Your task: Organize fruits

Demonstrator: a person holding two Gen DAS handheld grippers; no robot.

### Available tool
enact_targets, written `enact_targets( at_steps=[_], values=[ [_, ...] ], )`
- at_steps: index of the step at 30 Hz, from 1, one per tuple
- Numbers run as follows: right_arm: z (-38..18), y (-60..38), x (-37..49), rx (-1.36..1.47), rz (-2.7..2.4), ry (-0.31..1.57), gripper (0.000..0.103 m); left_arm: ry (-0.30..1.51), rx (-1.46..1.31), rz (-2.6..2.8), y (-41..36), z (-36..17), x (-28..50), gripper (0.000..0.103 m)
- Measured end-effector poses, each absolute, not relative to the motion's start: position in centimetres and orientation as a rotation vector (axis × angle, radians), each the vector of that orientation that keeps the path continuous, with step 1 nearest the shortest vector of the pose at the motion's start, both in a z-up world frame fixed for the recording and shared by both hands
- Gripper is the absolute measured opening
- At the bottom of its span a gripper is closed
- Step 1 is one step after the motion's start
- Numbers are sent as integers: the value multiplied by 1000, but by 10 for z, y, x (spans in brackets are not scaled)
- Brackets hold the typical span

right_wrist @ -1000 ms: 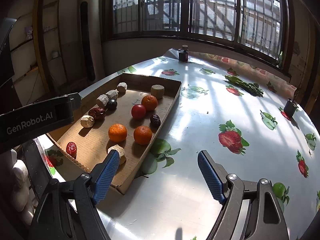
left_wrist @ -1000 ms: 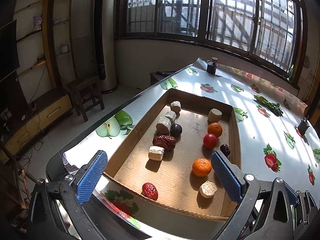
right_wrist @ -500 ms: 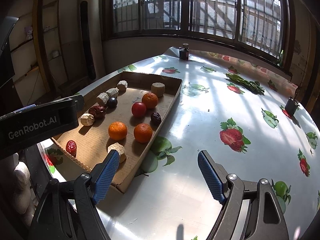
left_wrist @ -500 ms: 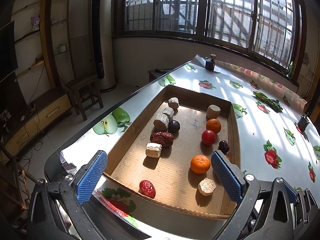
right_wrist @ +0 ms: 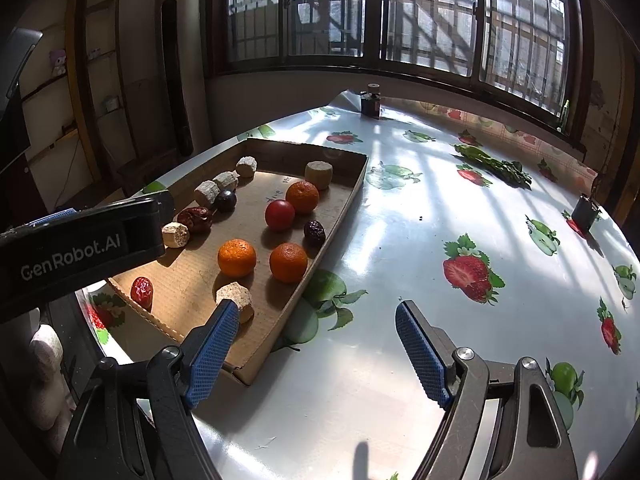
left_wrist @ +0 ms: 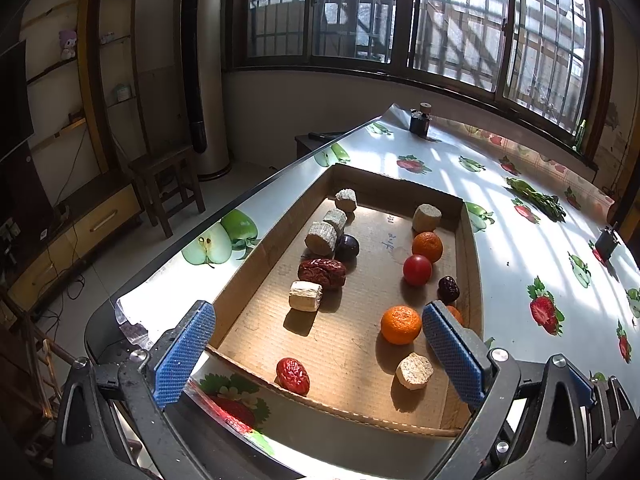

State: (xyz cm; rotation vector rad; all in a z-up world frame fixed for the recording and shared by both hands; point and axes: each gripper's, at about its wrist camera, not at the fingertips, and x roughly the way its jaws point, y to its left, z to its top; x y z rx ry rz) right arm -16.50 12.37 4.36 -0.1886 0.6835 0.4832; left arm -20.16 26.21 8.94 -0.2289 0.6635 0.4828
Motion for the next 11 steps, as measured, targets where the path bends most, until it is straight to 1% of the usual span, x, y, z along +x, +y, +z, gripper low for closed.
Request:
enact_targets(
  at_steps=[11],
  values=[
    [50,119,-170,-185,490,663,85,650,-217,481,256,88,-207,103]
  ],
)
